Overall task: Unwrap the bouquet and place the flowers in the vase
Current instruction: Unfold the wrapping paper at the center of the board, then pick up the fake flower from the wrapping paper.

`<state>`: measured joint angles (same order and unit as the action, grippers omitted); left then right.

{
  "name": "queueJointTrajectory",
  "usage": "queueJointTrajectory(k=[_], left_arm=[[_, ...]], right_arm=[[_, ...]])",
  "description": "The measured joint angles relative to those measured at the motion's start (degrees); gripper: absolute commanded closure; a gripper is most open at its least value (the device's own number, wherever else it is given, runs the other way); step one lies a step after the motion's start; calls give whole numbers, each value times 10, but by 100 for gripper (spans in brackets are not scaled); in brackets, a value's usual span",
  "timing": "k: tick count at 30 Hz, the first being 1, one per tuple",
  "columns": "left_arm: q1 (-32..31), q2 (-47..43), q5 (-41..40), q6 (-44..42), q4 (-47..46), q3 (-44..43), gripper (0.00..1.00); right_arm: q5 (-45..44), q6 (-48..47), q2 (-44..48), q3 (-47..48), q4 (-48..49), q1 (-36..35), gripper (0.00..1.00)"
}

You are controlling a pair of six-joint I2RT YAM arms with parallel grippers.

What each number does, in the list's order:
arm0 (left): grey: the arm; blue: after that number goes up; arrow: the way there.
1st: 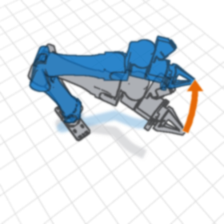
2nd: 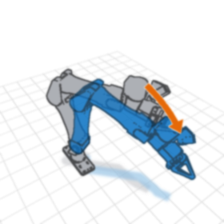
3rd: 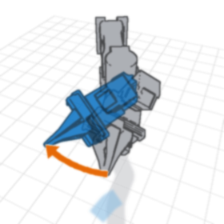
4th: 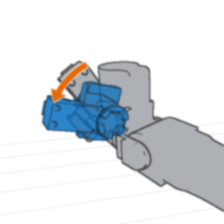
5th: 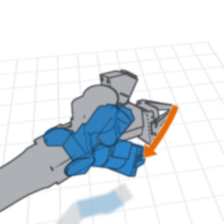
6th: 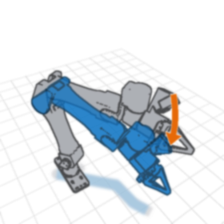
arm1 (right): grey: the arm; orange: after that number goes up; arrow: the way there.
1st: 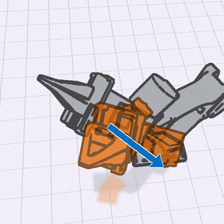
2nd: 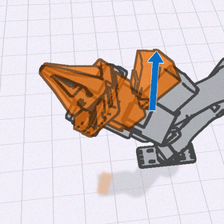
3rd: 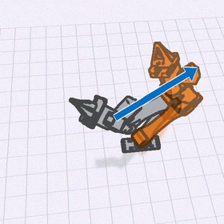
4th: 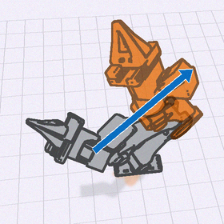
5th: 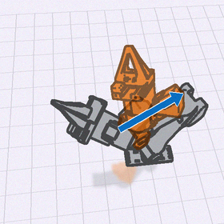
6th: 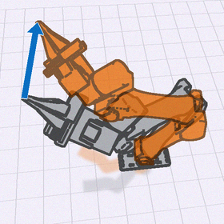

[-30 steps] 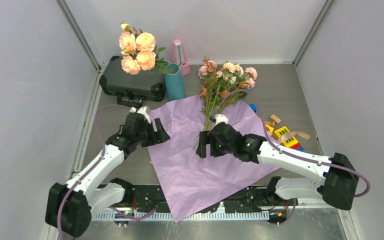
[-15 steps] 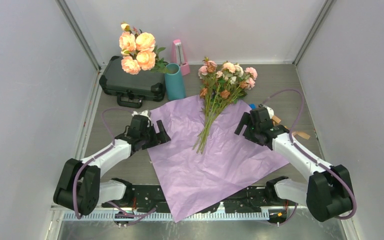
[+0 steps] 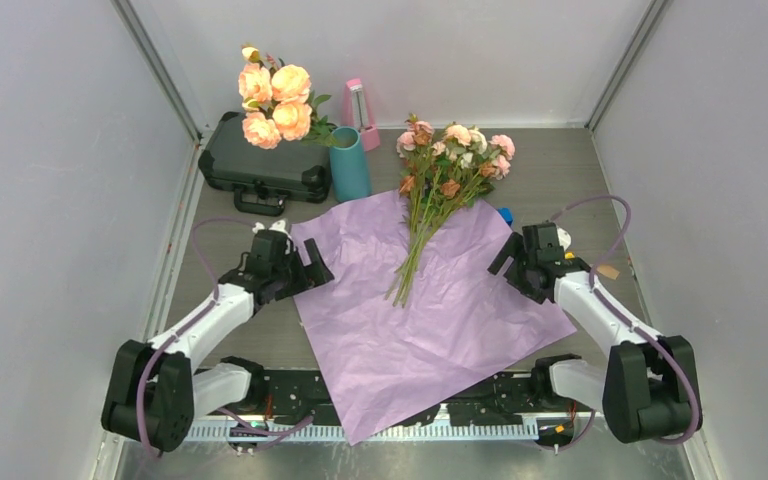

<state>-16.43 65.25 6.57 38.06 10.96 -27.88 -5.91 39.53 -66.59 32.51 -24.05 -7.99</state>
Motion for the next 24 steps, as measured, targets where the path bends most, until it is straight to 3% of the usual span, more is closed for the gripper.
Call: queueJointTrajectory(k=[9, 18, 24], left_arm=[[-19, -43, 17, -69, 143, -170, 13], [-181, 25, 24, -85, 148, -192, 16], [-243, 106, 27, -80, 119, -204, 32]], right_arm=[[26, -5, 102, 21, -29, 1, 11], [80, -4, 174, 30, -54, 1, 12], [104, -3, 183, 29, -63, 1, 12]])
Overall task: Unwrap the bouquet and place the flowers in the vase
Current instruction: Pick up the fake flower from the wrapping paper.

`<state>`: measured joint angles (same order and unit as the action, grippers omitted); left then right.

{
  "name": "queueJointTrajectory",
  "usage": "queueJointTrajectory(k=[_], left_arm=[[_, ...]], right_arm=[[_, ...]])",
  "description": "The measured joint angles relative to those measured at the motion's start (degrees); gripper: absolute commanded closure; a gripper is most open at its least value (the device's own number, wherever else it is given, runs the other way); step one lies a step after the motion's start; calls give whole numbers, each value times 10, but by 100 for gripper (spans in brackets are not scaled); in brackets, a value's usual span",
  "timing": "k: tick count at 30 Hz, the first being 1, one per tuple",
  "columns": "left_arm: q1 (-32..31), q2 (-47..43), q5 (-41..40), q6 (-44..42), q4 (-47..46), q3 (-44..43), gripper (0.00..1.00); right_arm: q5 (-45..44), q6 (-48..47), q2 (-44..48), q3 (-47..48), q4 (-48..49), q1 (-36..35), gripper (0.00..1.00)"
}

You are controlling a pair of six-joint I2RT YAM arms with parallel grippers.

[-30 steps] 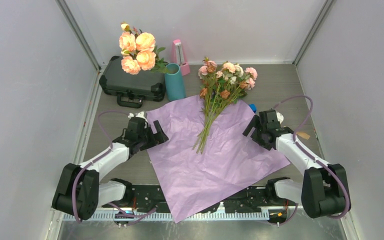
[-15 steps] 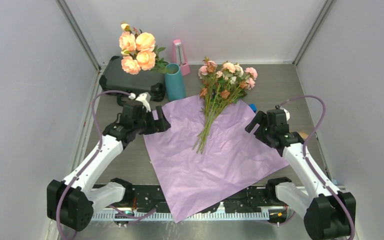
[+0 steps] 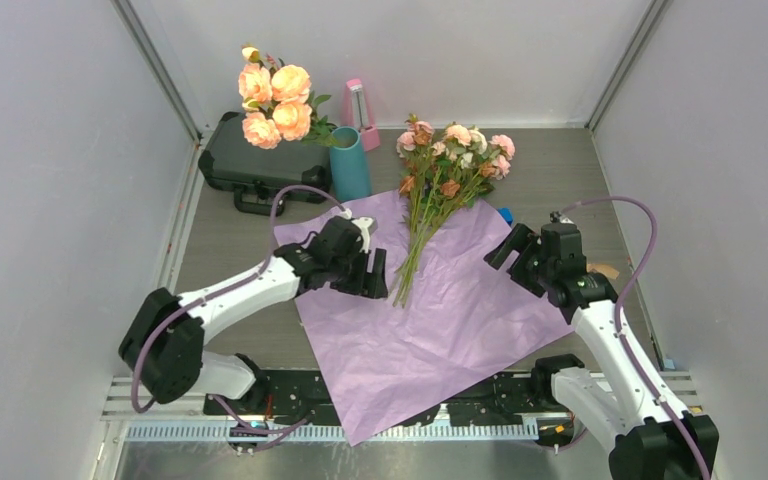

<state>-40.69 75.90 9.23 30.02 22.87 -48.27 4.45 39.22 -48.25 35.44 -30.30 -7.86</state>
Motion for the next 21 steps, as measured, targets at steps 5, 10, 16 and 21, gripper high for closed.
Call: queueJointTrajectory(k=[5, 10, 16, 21], left_arm=[[-28, 81, 0, 0, -21, -26, 43], [-40, 150, 2, -1, -34, -56, 50], [-43, 200, -6, -7, -40, -90, 63], [-45, 231, -12, -15, -42, -105, 71]], right_arm=[[12, 2, 4, -8, -2, 0, 12], [19, 2, 8, -12, -2, 0, 12], [23, 2, 8, -15, -2, 0, 12], [23, 2, 8, -16, -2, 0, 12]])
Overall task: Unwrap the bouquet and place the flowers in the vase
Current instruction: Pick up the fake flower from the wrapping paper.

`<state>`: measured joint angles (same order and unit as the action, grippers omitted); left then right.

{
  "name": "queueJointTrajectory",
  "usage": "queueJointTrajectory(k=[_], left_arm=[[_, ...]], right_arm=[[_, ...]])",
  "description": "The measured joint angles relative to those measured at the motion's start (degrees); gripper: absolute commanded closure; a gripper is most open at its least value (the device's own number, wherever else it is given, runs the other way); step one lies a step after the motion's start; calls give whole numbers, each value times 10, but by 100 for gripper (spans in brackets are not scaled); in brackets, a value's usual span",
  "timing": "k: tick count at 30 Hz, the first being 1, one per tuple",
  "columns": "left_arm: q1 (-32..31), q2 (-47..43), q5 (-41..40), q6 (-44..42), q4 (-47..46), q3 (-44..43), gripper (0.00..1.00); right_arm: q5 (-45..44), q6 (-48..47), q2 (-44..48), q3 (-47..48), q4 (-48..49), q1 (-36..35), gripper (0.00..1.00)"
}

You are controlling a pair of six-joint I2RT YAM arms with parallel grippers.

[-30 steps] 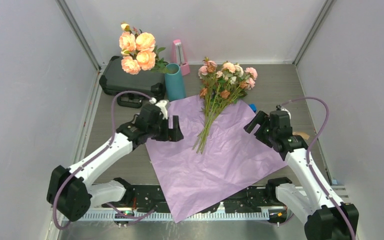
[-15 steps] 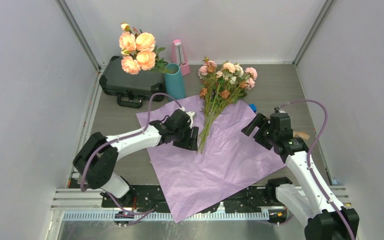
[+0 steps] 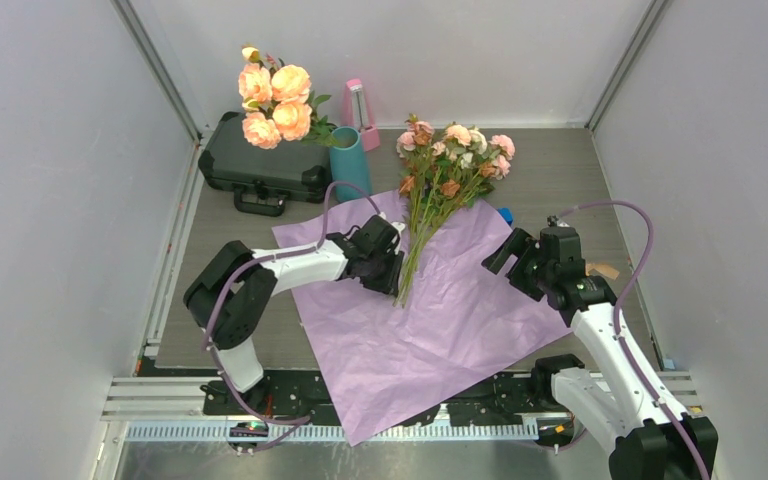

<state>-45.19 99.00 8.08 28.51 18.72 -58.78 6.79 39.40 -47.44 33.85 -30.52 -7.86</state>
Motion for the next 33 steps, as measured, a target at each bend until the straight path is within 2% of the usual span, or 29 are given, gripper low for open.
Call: queueJointTrajectory(k=[2, 6, 8, 15, 24, 33], left_arm=[[-2, 12, -1, -3, -1, -5, 73], [-7, 21, -6, -5, -1, -15, 94], [-10, 23, -7, -7, -1, -19, 100], [-12, 13, -16, -6, -1, -16, 100], [-12, -124, 6, 34, -53, 40, 100], [-12, -177, 21, 94, -104, 73, 100]], right_arm=[[0, 0, 0, 0, 0, 0, 12], [0, 0, 0, 0, 0, 0, 12], [0, 0, 0, 0, 0, 0, 12], [2, 0, 0, -1, 0, 0, 12], [9, 0, 3, -1, 0, 0, 12], [14, 1, 7, -1, 0, 0, 12]])
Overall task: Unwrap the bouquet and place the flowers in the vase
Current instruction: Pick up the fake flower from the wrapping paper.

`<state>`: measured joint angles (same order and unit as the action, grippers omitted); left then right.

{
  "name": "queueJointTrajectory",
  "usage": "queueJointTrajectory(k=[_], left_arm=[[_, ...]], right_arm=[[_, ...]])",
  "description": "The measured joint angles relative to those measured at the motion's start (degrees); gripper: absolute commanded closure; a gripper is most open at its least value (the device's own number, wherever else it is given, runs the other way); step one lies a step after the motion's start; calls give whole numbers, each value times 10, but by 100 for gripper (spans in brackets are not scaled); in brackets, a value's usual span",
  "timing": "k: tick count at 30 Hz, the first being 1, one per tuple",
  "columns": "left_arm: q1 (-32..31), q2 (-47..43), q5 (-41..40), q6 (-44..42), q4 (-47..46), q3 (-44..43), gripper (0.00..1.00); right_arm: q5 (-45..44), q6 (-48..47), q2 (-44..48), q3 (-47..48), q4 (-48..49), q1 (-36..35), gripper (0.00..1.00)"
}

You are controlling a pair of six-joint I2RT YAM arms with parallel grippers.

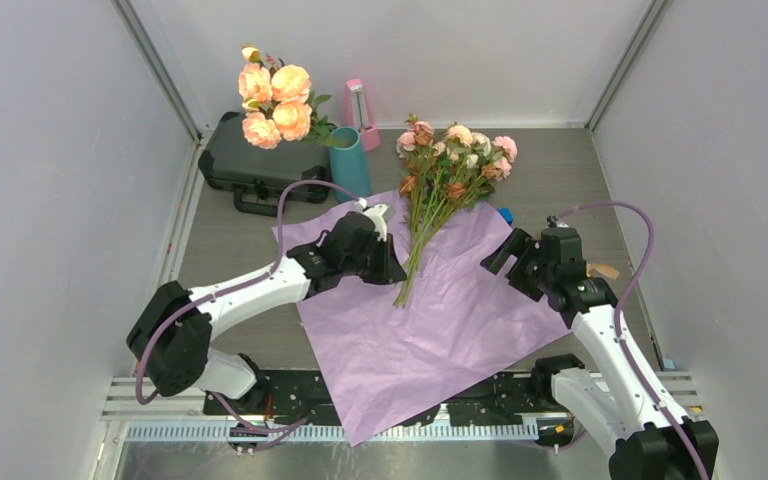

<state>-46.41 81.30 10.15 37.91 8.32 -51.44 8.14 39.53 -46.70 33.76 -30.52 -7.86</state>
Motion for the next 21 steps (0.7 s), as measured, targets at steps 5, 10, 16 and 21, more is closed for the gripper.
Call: queueJointTrajectory(k=[5, 10, 16, 21], left_arm=[[0, -28, 1, 32, -27, 14, 100], [1, -56, -1, 54, -52, 21, 100], [5, -62, -2, 64, -60, 22, 100], [5, -62, -35, 55, -53, 37, 100]], right_arm=[[1, 3, 1, 0, 0, 0, 12], [5, 12, 1, 0, 2, 0, 12], [19, 26, -9, 0, 32, 0, 14], [52, 54, -57, -6, 119, 0, 20]])
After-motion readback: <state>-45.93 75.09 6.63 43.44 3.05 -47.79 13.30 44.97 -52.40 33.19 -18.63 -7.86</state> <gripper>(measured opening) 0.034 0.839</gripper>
